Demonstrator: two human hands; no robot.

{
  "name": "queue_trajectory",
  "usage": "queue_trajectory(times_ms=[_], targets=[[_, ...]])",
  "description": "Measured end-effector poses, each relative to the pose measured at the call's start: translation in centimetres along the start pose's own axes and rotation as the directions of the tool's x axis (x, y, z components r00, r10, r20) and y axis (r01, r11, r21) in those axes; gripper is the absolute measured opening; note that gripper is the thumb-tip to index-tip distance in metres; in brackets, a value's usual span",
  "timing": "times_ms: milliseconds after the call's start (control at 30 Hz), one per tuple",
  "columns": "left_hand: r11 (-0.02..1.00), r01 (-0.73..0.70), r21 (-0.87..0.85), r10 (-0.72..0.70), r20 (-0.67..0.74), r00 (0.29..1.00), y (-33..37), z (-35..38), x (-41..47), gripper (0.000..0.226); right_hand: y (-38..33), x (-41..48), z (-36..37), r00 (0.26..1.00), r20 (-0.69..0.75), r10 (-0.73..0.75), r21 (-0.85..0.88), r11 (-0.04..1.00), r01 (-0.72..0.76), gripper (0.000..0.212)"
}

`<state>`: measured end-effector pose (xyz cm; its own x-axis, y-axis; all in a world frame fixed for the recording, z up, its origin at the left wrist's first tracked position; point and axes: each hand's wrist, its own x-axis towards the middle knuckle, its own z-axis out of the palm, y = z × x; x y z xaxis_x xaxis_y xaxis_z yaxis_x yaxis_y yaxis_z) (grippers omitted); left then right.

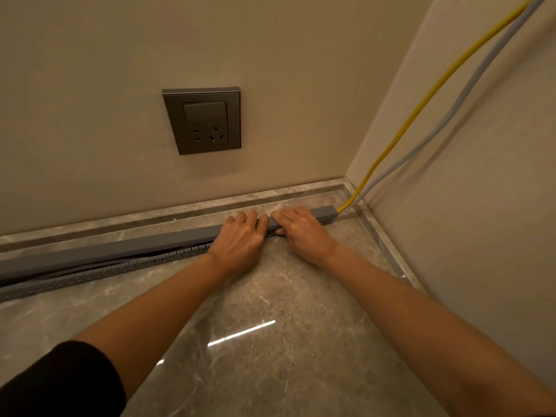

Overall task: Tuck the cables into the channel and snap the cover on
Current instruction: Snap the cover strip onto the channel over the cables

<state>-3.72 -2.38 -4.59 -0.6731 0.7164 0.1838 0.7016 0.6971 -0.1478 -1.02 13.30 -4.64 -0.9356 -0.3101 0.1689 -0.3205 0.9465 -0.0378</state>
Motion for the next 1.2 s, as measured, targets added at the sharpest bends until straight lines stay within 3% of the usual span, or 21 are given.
queue_trajectory(times_ms=[267,400,500,600,833,1000,1200], targets=[[0.998,-0.050,0.038,0.052,-0.040,0.998,-0.1,0.7,-0.4,0.055,0.4,-0.2,0.7,1.000,-0.015,-0.003,-0.002,1.000,0.003,0.040],[0.988,-0.079,0.135,0.083,-0.020,0.996,-0.1,0.4,-0.2,0.035,0.2,-0.4,0.7,0.999,-0.043,-0.014,-0.035,0.999,0.013,0.041],[0.981,-0.089,0.170,0.095,-0.027,0.995,0.0,0.4,0.2,0.047,-0.2,-0.7,0.7,1.000,-0.029,-0.008,-0.069,0.998,0.006,0.043],[0.982,-0.076,0.175,0.086,-0.045,0.995,0.2,0.5,0.5,0.038,0.0,-0.8,0.7,0.999,0.046,0.005,-0.020,1.000,-0.004,0.048],[0.988,-0.073,0.136,0.088,-0.110,0.990,0.4,1.6,0.5,0.048,0.4,-0.6,1.4,0.987,-0.138,-0.078,-0.076,0.995,0.068,0.044],[0.975,-0.081,0.208,0.109,-0.127,0.986,0.7,1.8,0.4,0.045,0.6,-0.7,2.2,0.968,-0.237,-0.086,-0.108,0.992,0.062,0.041],[0.970,-0.073,0.233,0.094,-0.081,0.992,1.0,1.4,0.0,0.043,-0.1,-1.0,2.1,0.980,-0.197,-0.040,-0.117,0.993,0.017,0.043]])
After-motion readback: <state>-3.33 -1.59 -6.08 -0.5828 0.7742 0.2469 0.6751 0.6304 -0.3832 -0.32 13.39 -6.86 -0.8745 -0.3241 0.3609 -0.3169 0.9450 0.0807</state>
